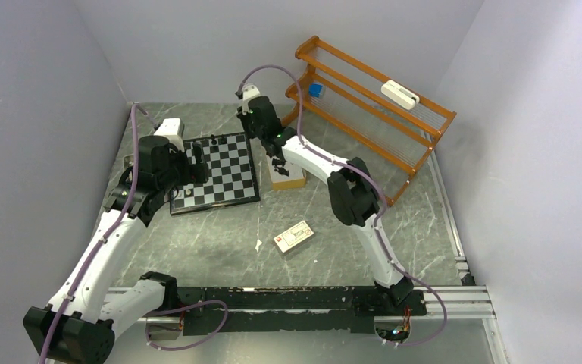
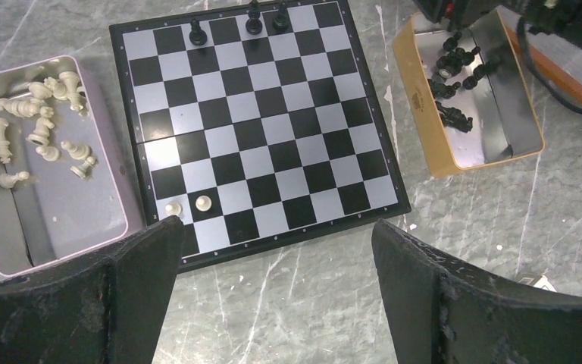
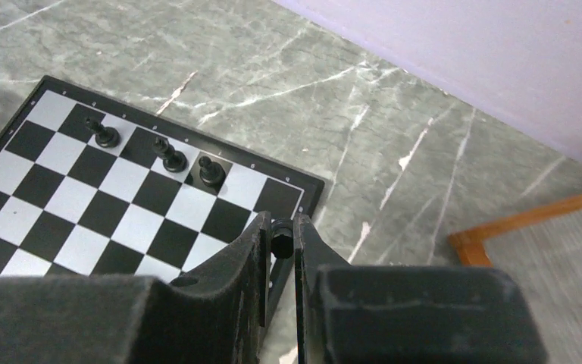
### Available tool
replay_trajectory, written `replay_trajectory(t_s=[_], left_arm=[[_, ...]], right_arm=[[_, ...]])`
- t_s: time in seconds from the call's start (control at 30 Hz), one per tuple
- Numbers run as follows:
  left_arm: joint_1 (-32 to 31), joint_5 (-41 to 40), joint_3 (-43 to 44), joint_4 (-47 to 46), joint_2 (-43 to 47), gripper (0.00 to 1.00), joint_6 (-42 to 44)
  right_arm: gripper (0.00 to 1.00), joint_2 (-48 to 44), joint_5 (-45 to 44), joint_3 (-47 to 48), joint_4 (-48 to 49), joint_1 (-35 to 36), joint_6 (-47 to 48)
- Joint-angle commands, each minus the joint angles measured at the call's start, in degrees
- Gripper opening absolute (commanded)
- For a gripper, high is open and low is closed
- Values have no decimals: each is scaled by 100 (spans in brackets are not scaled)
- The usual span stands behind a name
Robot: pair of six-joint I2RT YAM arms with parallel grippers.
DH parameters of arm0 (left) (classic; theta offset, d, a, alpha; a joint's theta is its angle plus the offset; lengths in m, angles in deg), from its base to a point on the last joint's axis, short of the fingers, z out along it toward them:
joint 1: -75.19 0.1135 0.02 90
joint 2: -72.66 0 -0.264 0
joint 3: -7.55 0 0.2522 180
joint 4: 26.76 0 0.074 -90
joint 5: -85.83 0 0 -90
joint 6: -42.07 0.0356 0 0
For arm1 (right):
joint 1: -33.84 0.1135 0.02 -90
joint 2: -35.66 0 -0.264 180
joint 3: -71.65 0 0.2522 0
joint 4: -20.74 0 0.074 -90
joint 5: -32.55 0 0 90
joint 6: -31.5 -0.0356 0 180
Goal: Set up the chess pieces on the board
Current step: Place the chess piece on the chessboard.
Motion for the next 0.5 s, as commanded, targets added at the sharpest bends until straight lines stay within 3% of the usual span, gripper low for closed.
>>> replay_trajectory(t_s=[0.0,0.47], left_arm=[[35,-106,-24,-14,90,98,-57],[35,-117,-36,-32,90,98,-68]], right_arm=[[15,587,206,437,425,31,266],[17,1745,253,1495,550,41,557]])
